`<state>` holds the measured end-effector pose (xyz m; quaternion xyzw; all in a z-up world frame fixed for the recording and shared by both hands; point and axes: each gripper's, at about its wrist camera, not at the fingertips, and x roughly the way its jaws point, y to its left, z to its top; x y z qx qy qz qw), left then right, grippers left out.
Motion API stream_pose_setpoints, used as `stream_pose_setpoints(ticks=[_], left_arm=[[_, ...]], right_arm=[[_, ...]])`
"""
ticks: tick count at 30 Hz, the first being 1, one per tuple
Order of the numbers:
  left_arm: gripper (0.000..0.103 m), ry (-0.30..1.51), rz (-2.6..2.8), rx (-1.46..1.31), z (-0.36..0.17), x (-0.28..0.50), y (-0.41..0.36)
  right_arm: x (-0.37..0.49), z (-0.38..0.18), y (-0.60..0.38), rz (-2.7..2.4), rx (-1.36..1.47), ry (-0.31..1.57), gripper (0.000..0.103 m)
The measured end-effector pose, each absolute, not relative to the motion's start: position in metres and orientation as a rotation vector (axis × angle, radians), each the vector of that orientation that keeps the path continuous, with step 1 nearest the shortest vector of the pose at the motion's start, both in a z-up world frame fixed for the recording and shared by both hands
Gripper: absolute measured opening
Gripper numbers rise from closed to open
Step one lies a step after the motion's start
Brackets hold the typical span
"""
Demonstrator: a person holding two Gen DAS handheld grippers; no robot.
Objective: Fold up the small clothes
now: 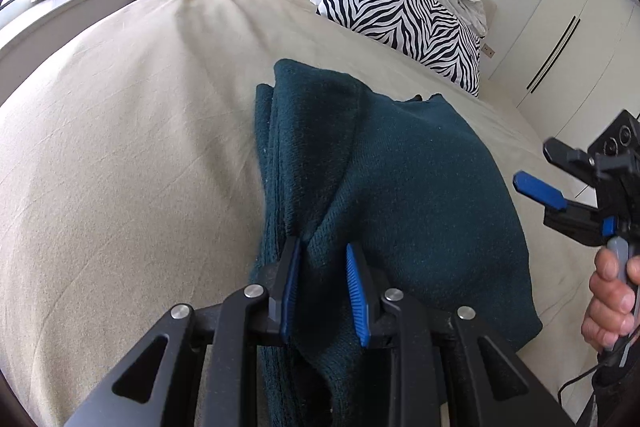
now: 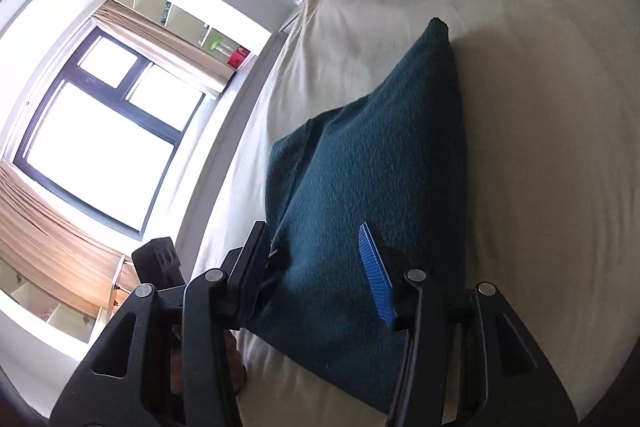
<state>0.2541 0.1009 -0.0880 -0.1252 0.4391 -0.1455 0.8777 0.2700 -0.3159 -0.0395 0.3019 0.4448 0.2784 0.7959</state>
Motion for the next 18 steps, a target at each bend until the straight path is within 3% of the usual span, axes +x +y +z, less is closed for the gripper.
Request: stream_pose_setpoints(ticks=[5,7,8,12,15,18], left_arm=[[0.026,0.908,-0.297,-0.247,-0.091,0.255,0.096],[0.026,0.905,-0.299,-0.249,-0.091,0.256,0.095],[0.026,0.903,-0.301,-0.251,-0.091,0.256,0.095],[0.026,0.905,-0.308,-0.264,-0.092,0.257,0.097],[0.026,0.909,-0.309,-0.266,-0.091,0.257,0.097],[0.026,0.913,-0.315,-0.278,-0.092,0.258,0.100]], right_arm=[[0.348,-0.082,-0.324,0.496,0.762,1.064,0.043],[0.362,-0.099,-0.332,0.476,0.791,1.029,0.023],[0.363,-0.099,-0.330,0.463,0.774,1.034,0.023],[0.369,-0.076,-0.326,0.448,0.776,1.051,0.029],[0.381,-0.061,-0.311,0.508,0.810,1.038,0.057],[0.402,-0.069,-0.262,0.613,0.792,1.141,0.058]])
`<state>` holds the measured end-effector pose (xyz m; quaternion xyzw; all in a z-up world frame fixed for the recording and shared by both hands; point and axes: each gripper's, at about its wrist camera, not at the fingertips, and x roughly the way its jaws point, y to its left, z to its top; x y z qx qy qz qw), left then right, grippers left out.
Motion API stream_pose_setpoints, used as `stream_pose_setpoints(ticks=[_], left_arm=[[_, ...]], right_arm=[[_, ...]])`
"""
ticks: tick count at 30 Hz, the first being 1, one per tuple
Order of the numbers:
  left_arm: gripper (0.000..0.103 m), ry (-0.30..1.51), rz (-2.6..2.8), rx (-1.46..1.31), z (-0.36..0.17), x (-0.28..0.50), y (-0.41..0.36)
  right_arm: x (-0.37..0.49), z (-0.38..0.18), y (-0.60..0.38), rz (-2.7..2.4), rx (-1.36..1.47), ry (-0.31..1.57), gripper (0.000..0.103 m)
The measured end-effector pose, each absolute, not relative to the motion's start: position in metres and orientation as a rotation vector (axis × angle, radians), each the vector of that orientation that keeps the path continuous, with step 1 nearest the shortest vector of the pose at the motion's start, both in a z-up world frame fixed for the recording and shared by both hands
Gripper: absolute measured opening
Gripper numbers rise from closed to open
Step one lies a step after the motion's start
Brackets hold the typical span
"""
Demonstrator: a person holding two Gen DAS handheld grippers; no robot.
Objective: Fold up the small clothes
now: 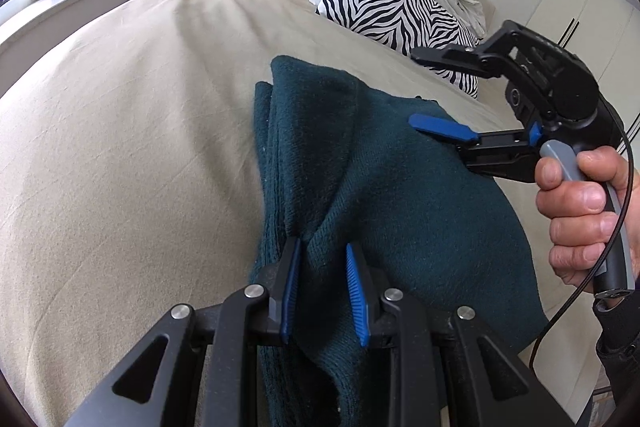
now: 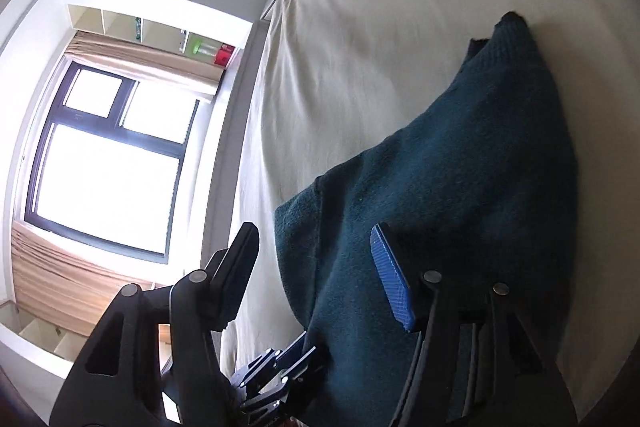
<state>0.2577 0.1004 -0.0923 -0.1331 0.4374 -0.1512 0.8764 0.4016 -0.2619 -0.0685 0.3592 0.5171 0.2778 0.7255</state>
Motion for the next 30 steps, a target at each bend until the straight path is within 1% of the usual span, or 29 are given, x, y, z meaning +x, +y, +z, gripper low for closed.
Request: stream_pose_setpoints(ticks=[2,5,6,8,9,12,14,15,16,17,18,19,21,22,23,24,25,27,30], left_arm=[[0.026,0.915,-0.324,-0.291,-0.094,0.260,0.104],[0.026,0.920,-0.342,-0.330,-0.097,0.263,0.109],[0.025,0.919,-0.346,-0.341,-0.098,0.263,0.111],[0.025,0.915,-0.350,-0.351,-0.098,0.262,0.112],[0.025,0.913,-0.350,-0.350,-0.098,0.262,0.112],[0.025,0.909,-0.343,-0.341,-0.098,0.260,0.110],[0.025,0.908,-0.339,-0.338,-0.097,0.260,0.109],[0.025,0.909,-0.339,-0.337,-0.097,0.260,0.108],[0.025,0.909,-0.335,-0.334,-0.097,0.260,0.108],[0.025,0.907,-0.332,-0.331,-0.096,0.260,0.107],[0.025,0.905,-0.330,-0.338,-0.095,0.260,0.108],[0.025,0.900,-0.330,-0.353,-0.092,0.258,0.109],[0.026,0.894,-0.324,-0.366,-0.082,0.254,0.113],[0.031,0.887,-0.306,-0.362,-0.074,0.249,0.116],[0.039,0.872,-0.284,-0.356,-0.066,0.245,0.119],[0.062,0.858,-0.251,-0.340,-0.059,0.241,0.122],[0.073,0.854,-0.233,-0.332,-0.055,0.240,0.124],[0.072,0.903,-0.242,-0.373,-0.057,0.248,0.133],[0.067,1.017,-0.280,-0.450,-0.075,0.268,0.138]], right_arm=[[0.407,-0.083,-0.243,0.586,0.726,1.188,0.057],[0.415,-0.091,-0.233,0.579,0.620,1.116,0.052],[0.414,-0.093,-0.233,0.577,0.614,1.112,0.048],[0.411,-0.088,-0.235,0.578,0.612,1.119,0.048],[0.405,-0.080,-0.239,0.566,0.619,1.115,0.051],[0.365,-0.055,-0.267,0.596,0.689,1.046,0.053],[0.342,-0.049,-0.282,0.590,0.680,1.010,0.061],[0.334,-0.056,-0.287,0.553,0.657,1.030,0.069],[0.328,-0.069,-0.292,0.527,0.642,1.062,0.068],[0.324,-0.079,-0.297,0.563,0.651,1.035,0.068],[0.317,-0.077,-0.301,0.585,0.642,0.995,0.066],[0.311,-0.071,-0.304,0.574,0.636,0.996,0.069],[0.301,-0.059,-0.314,0.542,0.686,1.002,0.069],[0.294,-0.054,-0.322,0.542,0.718,0.985,0.069],[0.286,-0.048,-0.332,0.542,0.733,0.965,0.069],[0.280,-0.044,-0.340,0.535,0.732,0.953,0.069],[0.275,-0.042,-0.349,0.525,0.727,0.954,0.071],[0.272,-0.051,-0.364,0.497,0.736,0.991,0.072],[0.271,-0.078,-0.382,0.441,0.808,1.079,0.073]])
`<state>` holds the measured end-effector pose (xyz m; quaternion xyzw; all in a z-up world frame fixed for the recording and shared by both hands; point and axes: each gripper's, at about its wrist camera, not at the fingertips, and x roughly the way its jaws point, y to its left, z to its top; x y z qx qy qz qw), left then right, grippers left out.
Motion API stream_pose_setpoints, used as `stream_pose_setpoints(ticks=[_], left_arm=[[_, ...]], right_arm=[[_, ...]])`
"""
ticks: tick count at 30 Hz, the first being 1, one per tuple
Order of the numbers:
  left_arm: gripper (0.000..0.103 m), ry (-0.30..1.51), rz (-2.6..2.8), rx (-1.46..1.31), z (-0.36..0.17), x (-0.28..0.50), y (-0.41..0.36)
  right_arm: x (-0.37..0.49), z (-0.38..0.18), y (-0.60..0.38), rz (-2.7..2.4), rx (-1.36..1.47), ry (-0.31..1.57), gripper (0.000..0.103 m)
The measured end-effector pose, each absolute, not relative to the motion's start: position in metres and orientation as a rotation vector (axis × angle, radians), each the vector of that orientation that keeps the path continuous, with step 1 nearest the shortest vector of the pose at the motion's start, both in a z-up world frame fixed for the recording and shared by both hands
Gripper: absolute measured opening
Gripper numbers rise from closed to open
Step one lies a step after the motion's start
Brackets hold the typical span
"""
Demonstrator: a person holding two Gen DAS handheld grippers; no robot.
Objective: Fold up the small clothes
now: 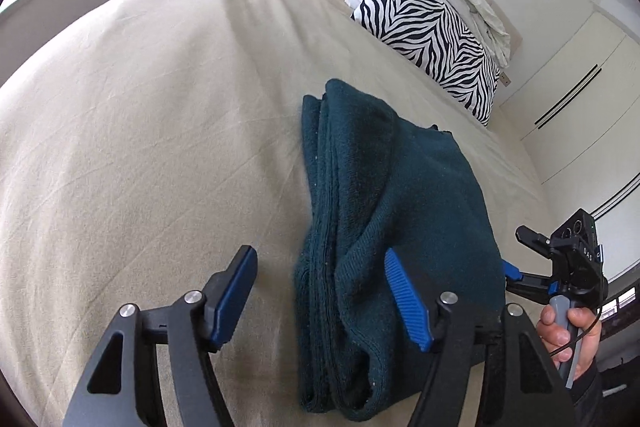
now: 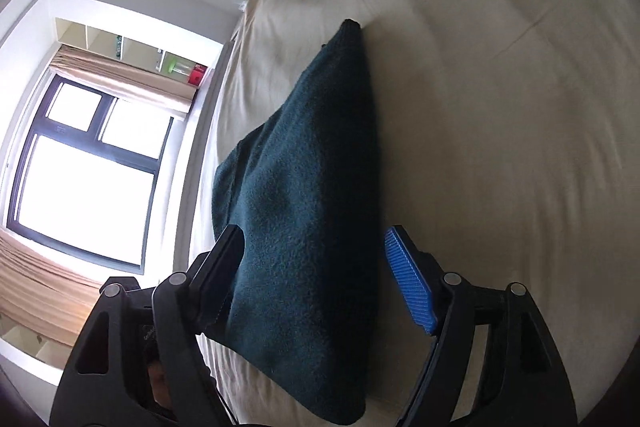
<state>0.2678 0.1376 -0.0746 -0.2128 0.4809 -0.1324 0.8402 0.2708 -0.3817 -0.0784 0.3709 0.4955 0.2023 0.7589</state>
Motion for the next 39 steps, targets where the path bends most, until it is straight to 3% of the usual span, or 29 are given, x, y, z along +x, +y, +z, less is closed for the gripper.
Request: stream_pose_setpoints(ticks=[8,11,16,22,28,32,36,39], left_arm=[[0.067,1.181,-0.400,-0.572,-0.095,0.309,0.127],[0.061,1.212,-0.378,-0.591,-0.099,0.323,0.122],[0.036,1.217,-0.360,-0.548,-0.097,0.327,0.112],[0.027,1.177,-0.344,-0.522,-0.075,0.319,0.099],[0.026,1.105,-0.423,-0.474,-0.033,0.319,0.044],[0.027,1.126,-0.473,-0.470,-0.039,0.326,-0.002],[0.028,1.190,-0.456,-0.407,-0.075,0.331,-0.048],[0.040,1.163,-0.408,-0.380,-0.098,0.327,-0.059]], right_arm=[[0.285,-0.116,-0.351,0.507,0.862,1.183,0.074],[0.300,-0.123,-0.338,0.491,0.858,1.192,0.074],[0.317,-0.122,-0.321,0.447,0.765,1.187,0.046],[0.306,-0.094,-0.315,0.471,0.617,1.119,0.037],[0.305,-0.046,-0.345,0.480,0.596,1.035,0.036],[0.301,-0.035,-0.392,0.442,0.628,1.005,0.037],[0.295,-0.055,-0.436,0.374,0.672,1.024,0.038],[0.302,-0.109,-0.460,0.299,0.735,1.126,0.049]])
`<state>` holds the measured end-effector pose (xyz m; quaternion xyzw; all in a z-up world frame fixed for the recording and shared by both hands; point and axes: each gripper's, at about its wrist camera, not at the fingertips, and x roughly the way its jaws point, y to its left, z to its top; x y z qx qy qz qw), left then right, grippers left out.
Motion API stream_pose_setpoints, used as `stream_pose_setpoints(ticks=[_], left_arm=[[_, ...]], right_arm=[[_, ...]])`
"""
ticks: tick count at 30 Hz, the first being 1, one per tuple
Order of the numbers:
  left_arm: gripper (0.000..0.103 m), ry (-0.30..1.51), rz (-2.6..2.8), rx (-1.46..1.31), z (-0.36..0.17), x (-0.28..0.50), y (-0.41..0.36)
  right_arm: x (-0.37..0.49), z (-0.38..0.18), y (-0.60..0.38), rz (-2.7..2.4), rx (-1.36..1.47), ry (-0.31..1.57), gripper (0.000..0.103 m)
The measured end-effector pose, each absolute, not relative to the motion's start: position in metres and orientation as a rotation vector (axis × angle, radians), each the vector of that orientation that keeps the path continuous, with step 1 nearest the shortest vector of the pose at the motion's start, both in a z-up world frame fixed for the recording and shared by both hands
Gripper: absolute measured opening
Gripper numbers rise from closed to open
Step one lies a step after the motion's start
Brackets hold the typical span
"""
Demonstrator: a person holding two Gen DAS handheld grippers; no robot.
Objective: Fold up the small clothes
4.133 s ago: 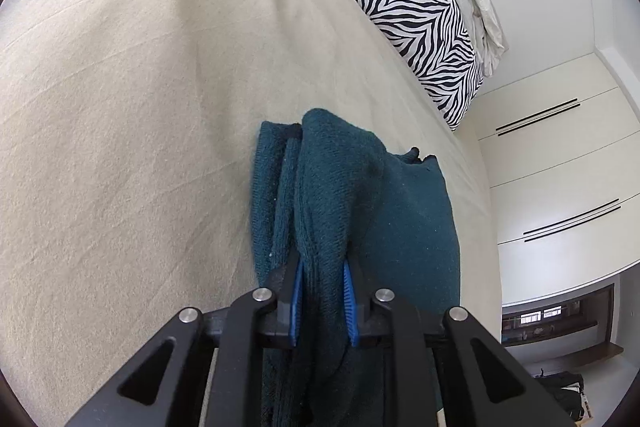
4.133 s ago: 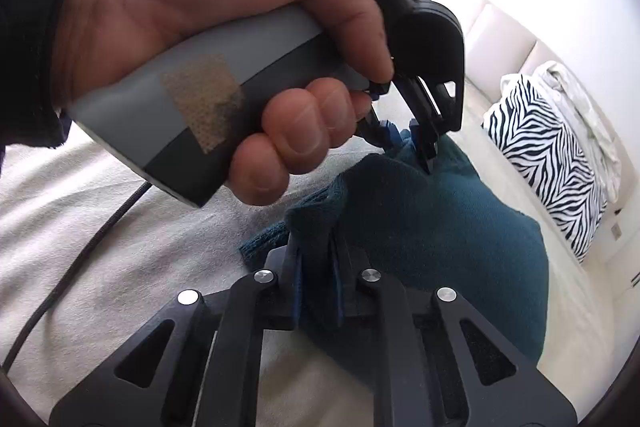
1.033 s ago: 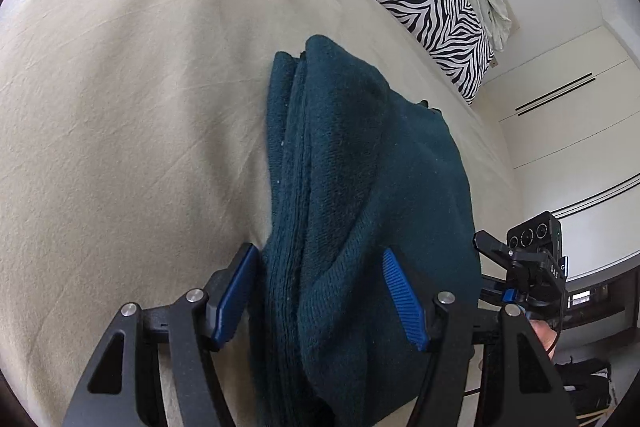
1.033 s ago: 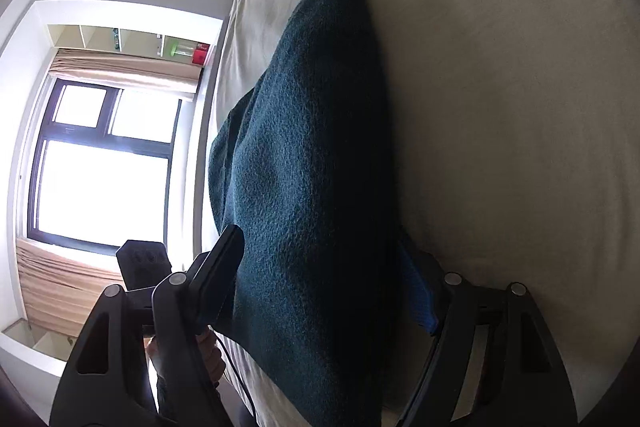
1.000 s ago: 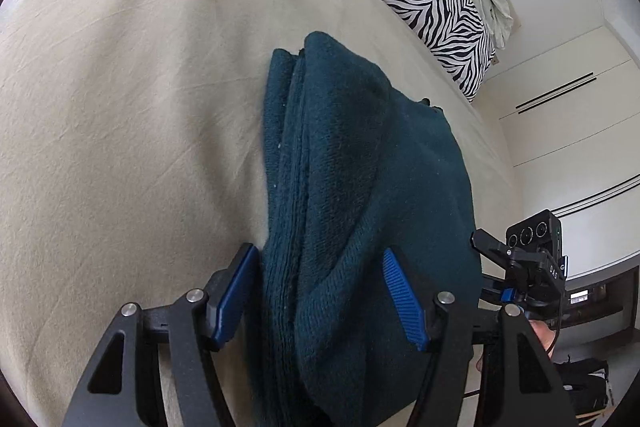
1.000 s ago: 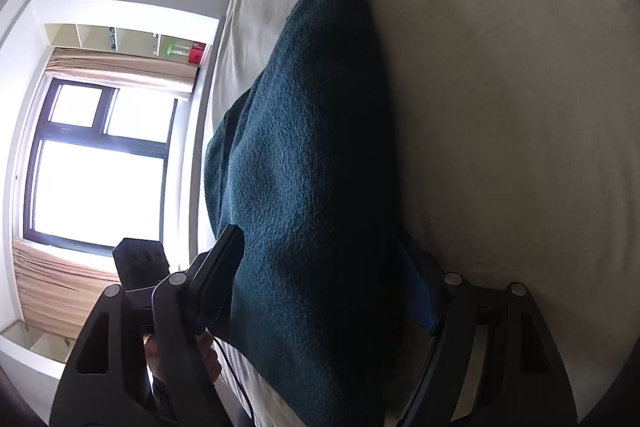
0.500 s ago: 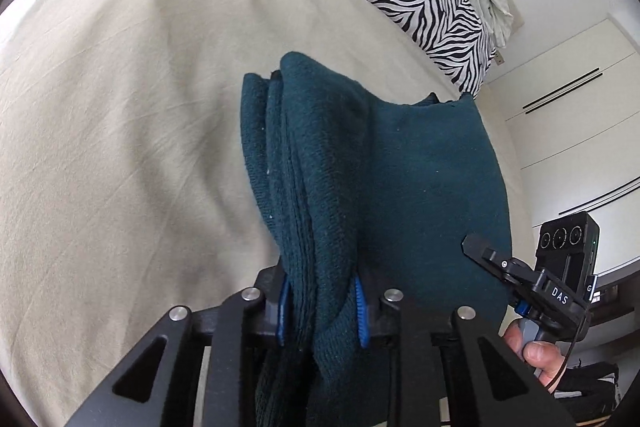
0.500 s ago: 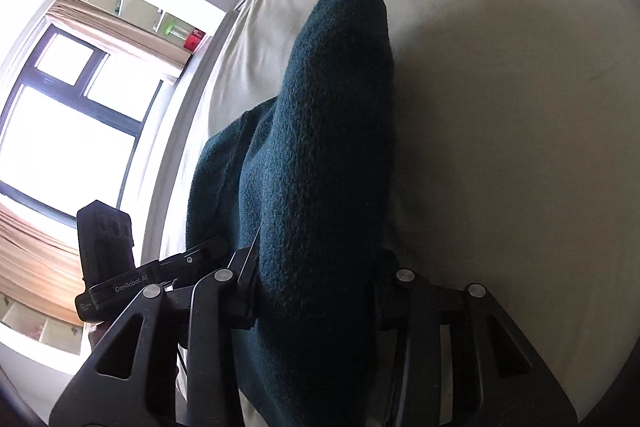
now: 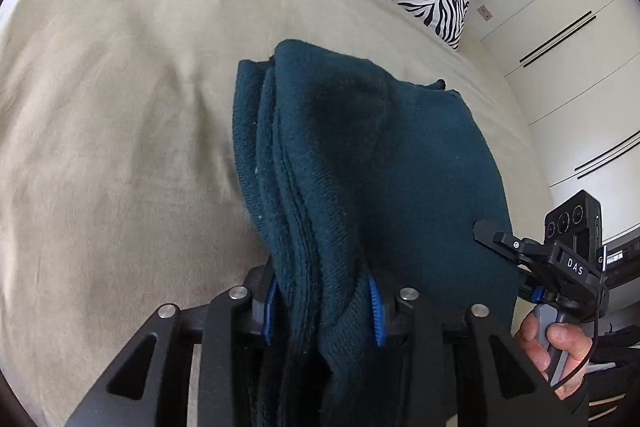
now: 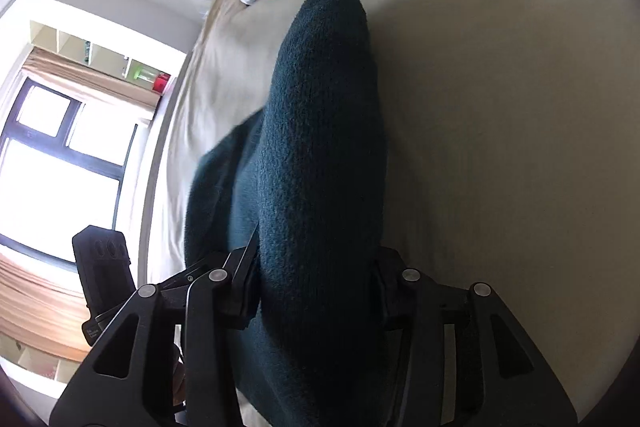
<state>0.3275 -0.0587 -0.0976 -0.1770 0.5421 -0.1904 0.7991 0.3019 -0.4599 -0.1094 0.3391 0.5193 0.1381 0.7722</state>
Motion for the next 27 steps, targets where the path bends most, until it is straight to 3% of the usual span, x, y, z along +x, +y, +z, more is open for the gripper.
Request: stream_pose_setpoints(ticks=[3,8,13,16,20,22,25,27], left_arm=[[0.041,1.146,-0.425,-0.391,-0.092,0.322,-0.054],[0.047,1.075,-0.399,-0.346,-0.063,0.277,-0.024],[0.089,0.859,-0.338,-0.186,-0.010,0.189,-0.012],[0.102,0.723,-0.290,-0.133,0.022,0.134,-0.005],[0.103,0.531,-0.136,-0.002,0.067,0.067,-0.011],[0.103,0.442,-0.115,0.040,0.088,0.039,-0.017],[0.103,0.340,-0.085,0.084,0.117,0.007,-0.023],[0.103,0.343,-0.061,0.088,0.133,-0.001,-0.026]], right_arm=[[0.291,-0.129,-0.480,0.383,0.869,1.024,0.047],[0.275,-0.107,-0.493,0.266,0.842,0.963,0.050],[0.204,-0.039,-0.501,0.175,0.652,0.827,0.050],[0.146,0.005,-0.499,0.135,0.521,0.726,0.052],[0.058,0.060,-0.472,0.085,0.383,0.572,0.072],[0.016,0.087,-0.457,0.047,0.325,0.477,0.093],[-0.038,0.121,-0.439,0.026,0.240,0.336,0.102],[-0.062,0.140,-0.427,0.000,0.151,0.294,0.103]])
